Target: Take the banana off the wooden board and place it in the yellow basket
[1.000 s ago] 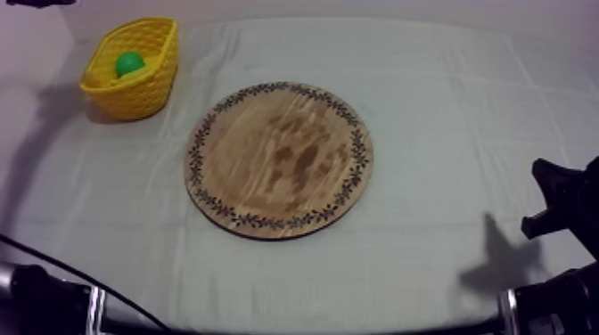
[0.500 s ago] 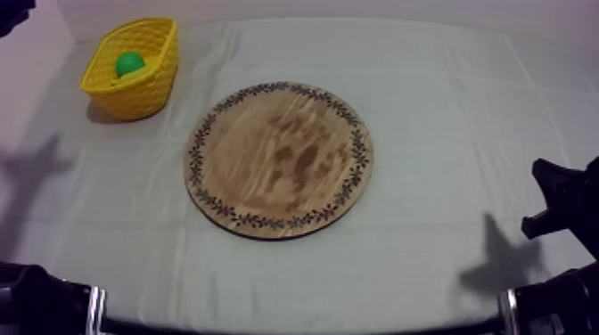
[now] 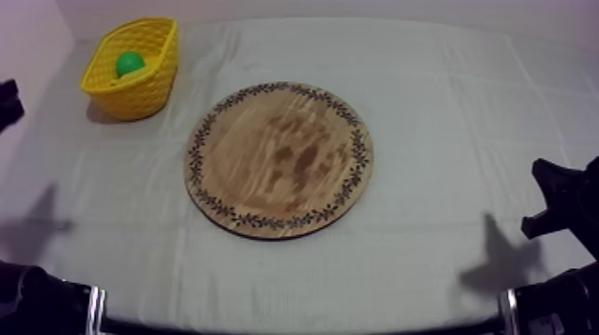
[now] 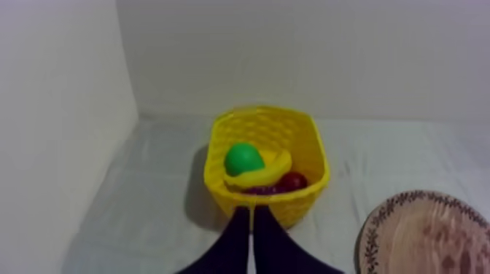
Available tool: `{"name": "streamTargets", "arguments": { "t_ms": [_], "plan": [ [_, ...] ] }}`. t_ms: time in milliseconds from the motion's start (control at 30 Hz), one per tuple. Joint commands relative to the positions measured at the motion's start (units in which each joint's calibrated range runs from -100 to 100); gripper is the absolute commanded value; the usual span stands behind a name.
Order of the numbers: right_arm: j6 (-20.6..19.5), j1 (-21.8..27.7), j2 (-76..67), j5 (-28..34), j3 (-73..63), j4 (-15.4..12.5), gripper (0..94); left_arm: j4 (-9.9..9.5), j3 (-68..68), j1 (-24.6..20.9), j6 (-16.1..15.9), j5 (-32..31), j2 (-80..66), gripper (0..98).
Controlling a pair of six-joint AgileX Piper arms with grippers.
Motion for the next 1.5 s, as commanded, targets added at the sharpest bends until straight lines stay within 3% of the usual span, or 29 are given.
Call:
{"name": "streamTargets", "arguments": {
  "t_ms": [0, 533, 767, 1467],
  "plan": [
    [0.02, 0.00, 0.00, 0.03, -0.03, 0.00, 0.3, -0.11, 9.33, 0.03, 0.08, -0.56, -6.67, 0.0],
    [0.02, 0.00, 0.00, 0.03, -0.03, 0.00, 0.3, -0.60, 25.02, 0.62, 1.44, -0.67, -21.99, 0.0],
    [0.01, 0.00, 0.00, 0.03, -0.03, 0.00, 0.3, 0.42, 26.37, 0.17, 0.97, 2.43, -26.00, 0.0],
    [0.01, 0.00, 0.00, 0.03, -0.03, 0.00, 0.3, 0.70, 27.54, -1.31, 0.54, 0.04, -26.78, 0.0]
  ]
}}
